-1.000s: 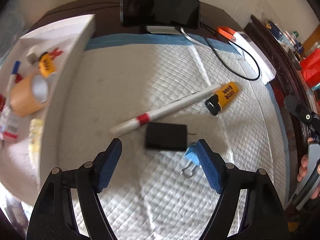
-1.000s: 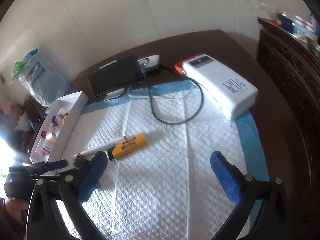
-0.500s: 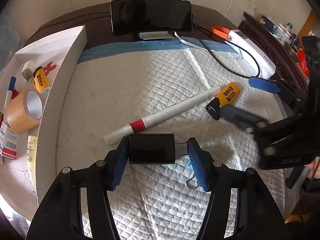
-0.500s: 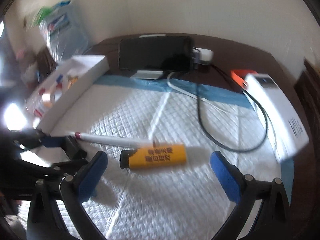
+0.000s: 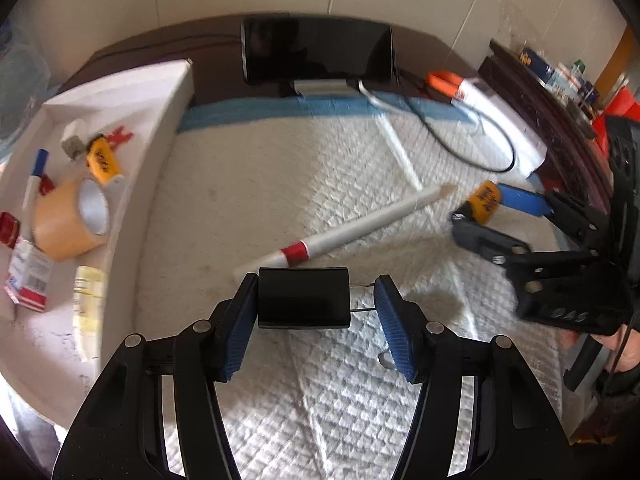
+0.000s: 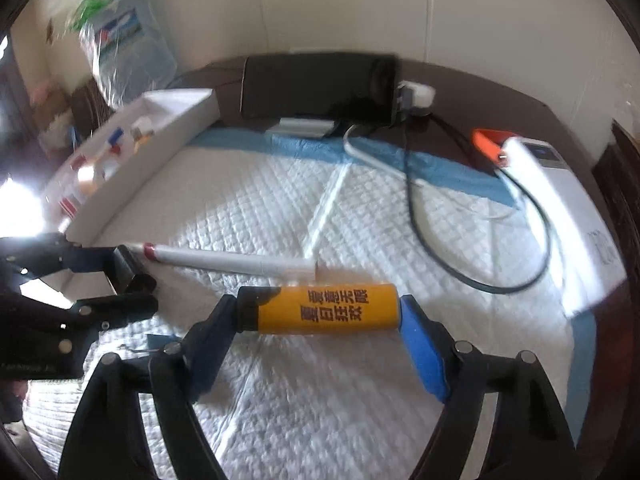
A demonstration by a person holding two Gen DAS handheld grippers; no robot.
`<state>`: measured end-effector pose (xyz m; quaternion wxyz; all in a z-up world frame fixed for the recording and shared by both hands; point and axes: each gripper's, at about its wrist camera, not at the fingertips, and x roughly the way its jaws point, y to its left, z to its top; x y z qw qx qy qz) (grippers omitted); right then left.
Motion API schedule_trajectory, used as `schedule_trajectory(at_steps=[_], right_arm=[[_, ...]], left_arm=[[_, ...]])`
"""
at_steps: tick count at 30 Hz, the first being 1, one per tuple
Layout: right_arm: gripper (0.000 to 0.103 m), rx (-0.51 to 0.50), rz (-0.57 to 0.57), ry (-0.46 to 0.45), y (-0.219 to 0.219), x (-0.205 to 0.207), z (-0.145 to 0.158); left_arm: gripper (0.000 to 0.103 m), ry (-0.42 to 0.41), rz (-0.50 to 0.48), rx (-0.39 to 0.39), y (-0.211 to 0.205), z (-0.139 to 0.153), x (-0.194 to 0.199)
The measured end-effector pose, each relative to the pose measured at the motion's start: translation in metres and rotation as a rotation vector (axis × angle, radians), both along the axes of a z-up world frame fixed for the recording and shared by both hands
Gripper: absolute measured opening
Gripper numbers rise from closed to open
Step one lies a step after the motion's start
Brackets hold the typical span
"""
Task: Organize rigid objects
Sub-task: 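Grasp the black charger block with the left tool while the right tool grasps the yellow tube, then lift and carry the black charger block and yellow tube over the white tray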
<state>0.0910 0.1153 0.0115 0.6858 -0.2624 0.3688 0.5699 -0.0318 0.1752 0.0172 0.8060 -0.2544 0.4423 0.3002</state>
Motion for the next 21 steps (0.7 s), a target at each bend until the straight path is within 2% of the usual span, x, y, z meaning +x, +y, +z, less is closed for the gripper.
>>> schedule_trajectory(at_steps=[5, 7, 16, 21], right_arm=[[0.080, 0.124, -0.071, 0.124, -0.033, 0.013, 0.042], [0.080, 0.182, -0.084, 0.135, -0.044, 0.014, 0.059], [0.080, 0.462, -0.164, 0.095, -0.086, 0.028, 0.159], [0.080, 0.678, -0.162, 0.013, -0.127, 0.006, 0.227]], left_arm=[[0.058, -0.087, 0.025, 0.080, -0.011, 0.050, -0.025], [0.058, -0.124, 0.041, 0.117, -0.015, 0.070, -0.037], [0.058, -0.257, 0.187, 0.364, -0.017, 0.184, -0.106], [0.058, -0.336, 0.282, 0.473, -0.028, 0.245, -0.158]])
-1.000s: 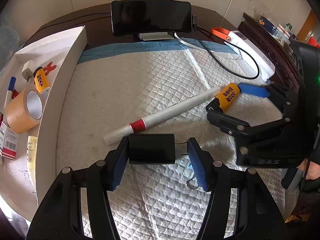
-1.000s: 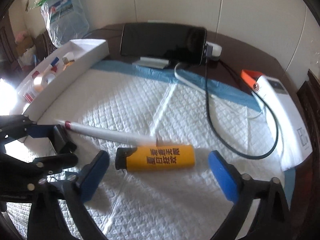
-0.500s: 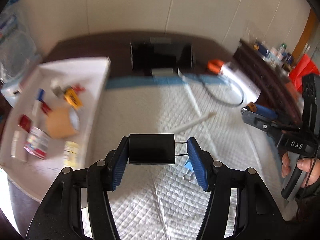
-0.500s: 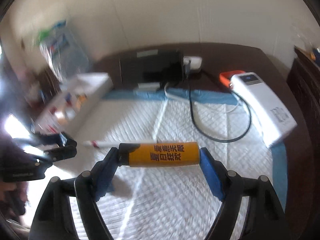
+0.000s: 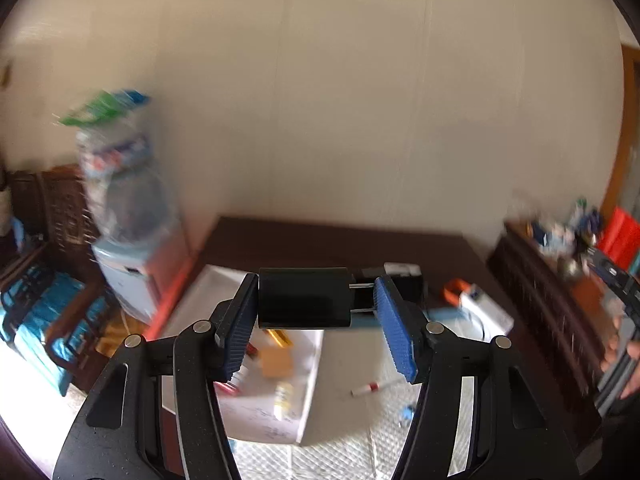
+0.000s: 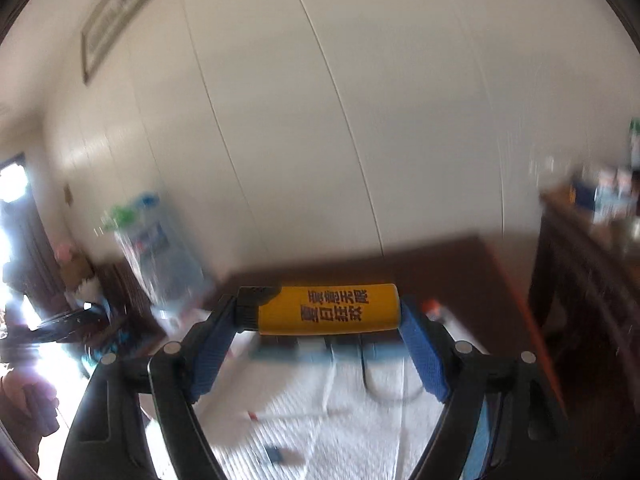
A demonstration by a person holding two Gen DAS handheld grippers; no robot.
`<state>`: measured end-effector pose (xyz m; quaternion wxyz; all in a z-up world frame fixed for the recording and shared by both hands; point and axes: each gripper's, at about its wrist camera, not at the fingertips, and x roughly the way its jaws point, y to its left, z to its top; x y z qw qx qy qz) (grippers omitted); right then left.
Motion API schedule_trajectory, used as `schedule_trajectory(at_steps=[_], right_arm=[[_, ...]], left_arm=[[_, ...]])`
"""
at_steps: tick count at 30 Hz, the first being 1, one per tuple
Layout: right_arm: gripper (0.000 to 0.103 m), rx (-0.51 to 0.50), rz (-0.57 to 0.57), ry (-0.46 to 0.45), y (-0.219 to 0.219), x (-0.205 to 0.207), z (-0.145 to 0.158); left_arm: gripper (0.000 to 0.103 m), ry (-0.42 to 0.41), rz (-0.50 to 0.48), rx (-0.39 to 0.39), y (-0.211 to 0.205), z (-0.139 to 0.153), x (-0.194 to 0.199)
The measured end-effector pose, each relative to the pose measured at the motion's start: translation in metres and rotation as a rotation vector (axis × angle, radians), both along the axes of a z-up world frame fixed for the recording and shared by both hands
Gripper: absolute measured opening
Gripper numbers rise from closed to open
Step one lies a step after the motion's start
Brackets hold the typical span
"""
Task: Organize rigid objects
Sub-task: 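Lift and carry the black charger block and yellow tube over the white tray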
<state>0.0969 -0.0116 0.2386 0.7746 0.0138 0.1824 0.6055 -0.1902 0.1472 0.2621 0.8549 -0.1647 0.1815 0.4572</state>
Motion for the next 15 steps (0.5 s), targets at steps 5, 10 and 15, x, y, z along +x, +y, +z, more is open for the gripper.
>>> schedule_trajectory(at_steps=[5, 10, 15], right_arm=[[0.080, 0.104, 0.019, -0.052, -0.018, -0.025, 0.027], [0.080, 0.089, 0.044, 0.016, -0.009, -0.027, 0.018], [0.080, 0.088, 0.051, 0.016, -0.016, -0.036, 0.021]], left_arm=[[0.058, -0.039, 0.115, 0.089, -0.010, 0.027, -0.050], [0.058, -0.066, 0.156, 0.070, -0.016, 0.020, -0.079], [0.058, -0.081, 0.152, 0.064, -0.019, 0.015, -0.091]])
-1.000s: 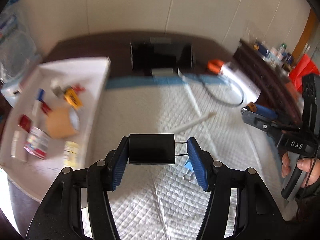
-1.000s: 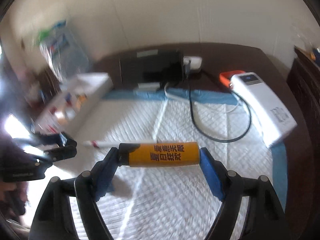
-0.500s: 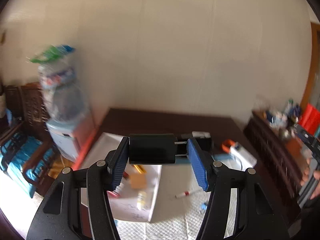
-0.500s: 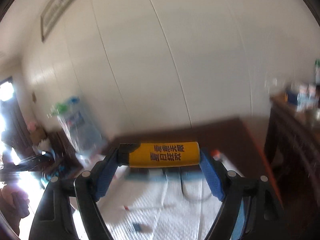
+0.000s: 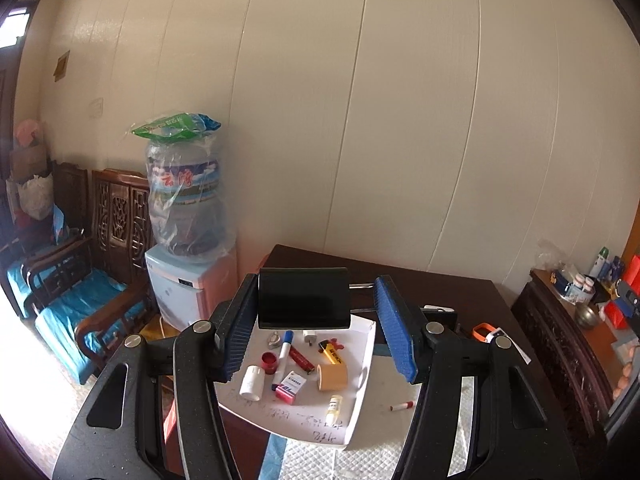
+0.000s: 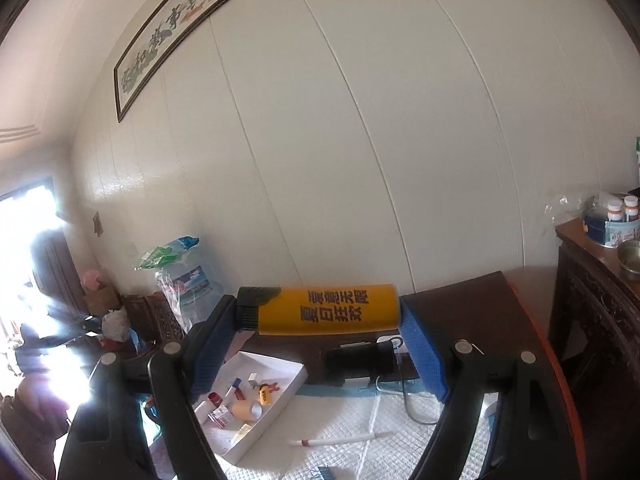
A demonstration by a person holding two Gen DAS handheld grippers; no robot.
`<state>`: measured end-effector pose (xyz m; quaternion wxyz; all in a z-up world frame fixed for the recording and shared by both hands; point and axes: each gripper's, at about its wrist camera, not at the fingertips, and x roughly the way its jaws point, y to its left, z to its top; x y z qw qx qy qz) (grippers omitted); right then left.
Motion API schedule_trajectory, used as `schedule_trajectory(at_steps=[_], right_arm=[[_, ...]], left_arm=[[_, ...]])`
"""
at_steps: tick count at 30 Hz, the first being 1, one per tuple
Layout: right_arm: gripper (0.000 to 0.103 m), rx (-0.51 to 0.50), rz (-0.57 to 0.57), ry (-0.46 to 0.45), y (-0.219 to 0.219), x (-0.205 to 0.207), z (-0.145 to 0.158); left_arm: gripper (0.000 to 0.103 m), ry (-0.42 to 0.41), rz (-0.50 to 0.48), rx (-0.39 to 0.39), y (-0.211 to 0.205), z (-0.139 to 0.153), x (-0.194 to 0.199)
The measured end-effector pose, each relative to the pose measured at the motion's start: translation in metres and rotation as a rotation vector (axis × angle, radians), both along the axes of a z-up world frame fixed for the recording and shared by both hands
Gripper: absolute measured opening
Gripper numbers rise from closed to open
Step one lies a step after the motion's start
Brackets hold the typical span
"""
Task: Organize rigid objects
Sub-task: 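Lift and carry the black charger block and yellow tube over the white tray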
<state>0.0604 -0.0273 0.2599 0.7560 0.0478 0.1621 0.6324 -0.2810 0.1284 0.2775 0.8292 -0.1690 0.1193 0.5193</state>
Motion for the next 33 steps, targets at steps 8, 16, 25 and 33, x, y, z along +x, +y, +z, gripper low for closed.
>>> schedule_trajectory(at_steps=[8, 16, 25, 33], right_arm=[[0.080, 0.003, -0.025, -0.013, -0.006, -0.015, 0.004], [0.080, -0.015, -0.056, -0.023, -0.004, -0.032, 0.004], [0.080, -0.029, -0.066, -0.018, 0.000, -0.044, 0.003], [0.080, -0.042, -0.049, -0.019, 0.010, -0.064, 0.002]], left_arm=[[0.058, -0.024, -0.037, -0.012, 0.007, -0.004, -0.013], [0.058, -0.042, -0.078, -0.021, 0.022, -0.007, -0.019], [0.058, -0.050, -0.104, -0.035, 0.026, -0.011, -0.024], [0.058, -0.055, -0.105, -0.056, 0.035, -0.017, -0.046]])
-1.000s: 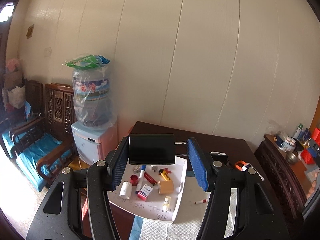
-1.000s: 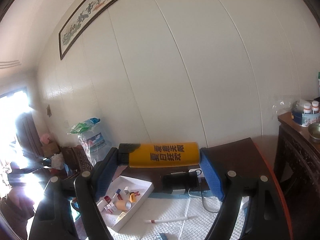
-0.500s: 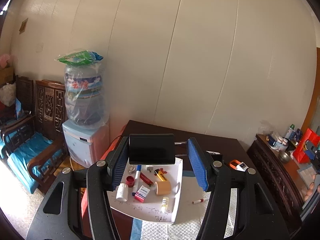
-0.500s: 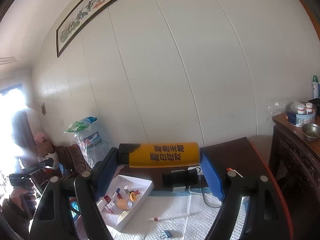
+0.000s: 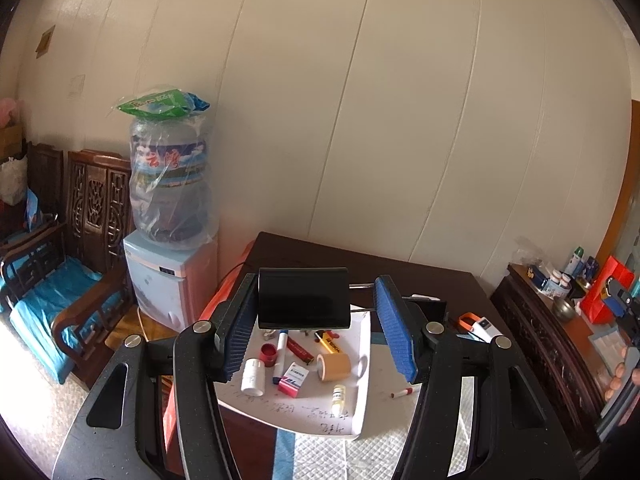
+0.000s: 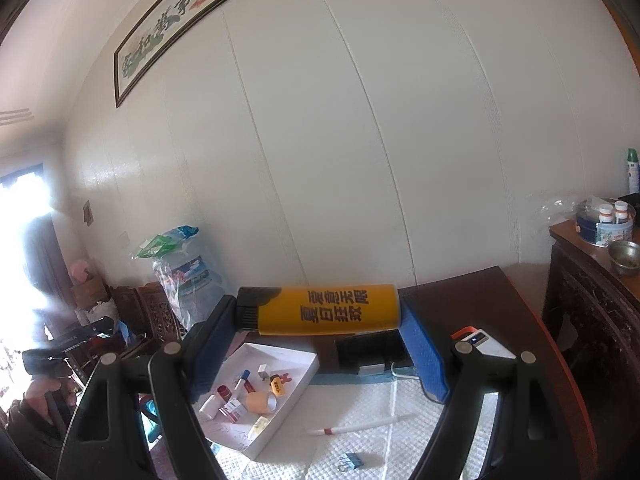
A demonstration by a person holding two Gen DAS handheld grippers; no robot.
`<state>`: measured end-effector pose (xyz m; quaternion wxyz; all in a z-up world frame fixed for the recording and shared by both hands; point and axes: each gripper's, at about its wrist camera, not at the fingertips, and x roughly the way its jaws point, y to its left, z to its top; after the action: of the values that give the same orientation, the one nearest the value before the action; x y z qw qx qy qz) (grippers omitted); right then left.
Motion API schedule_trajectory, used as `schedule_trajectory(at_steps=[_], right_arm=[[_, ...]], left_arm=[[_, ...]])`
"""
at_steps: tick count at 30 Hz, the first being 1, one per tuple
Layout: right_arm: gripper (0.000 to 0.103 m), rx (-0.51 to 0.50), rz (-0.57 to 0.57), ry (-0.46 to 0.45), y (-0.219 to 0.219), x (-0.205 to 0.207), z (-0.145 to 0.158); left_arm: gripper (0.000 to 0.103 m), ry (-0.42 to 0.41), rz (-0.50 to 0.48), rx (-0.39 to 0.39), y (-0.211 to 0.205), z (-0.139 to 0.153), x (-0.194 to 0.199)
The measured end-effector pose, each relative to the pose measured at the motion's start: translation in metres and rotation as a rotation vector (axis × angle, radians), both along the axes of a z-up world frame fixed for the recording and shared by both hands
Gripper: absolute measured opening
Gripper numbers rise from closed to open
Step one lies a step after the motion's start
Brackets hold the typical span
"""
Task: Organize rigid objects
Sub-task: 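Lift and carry the black charger block and yellow tube over the white tray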
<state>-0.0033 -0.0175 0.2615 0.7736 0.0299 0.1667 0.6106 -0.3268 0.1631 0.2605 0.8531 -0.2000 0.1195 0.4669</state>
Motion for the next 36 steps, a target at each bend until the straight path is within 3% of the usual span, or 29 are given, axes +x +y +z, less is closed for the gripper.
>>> schedule_trajectory(at_steps=[8, 24, 36], right_arm=[[0.080, -0.008, 0.023, 0.021, 0.017, -0.022, -0.002], [0.080, -0.033, 0.039, -0.047, 0.059, -0.092, -0.003], [0.080, -0.099, 0.053, -0.108, 0.092, -0.124, -0.007]], left_arm=[[0.058, -0.006, 0.001, -0.005, 0.009, -0.003, -0.030], [0.058, -0.043, -0.017, -0.007, 0.054, -0.010, -0.097], [0.058, -0.087, -0.060, -0.061, 0.095, -0.028, -0.108]])
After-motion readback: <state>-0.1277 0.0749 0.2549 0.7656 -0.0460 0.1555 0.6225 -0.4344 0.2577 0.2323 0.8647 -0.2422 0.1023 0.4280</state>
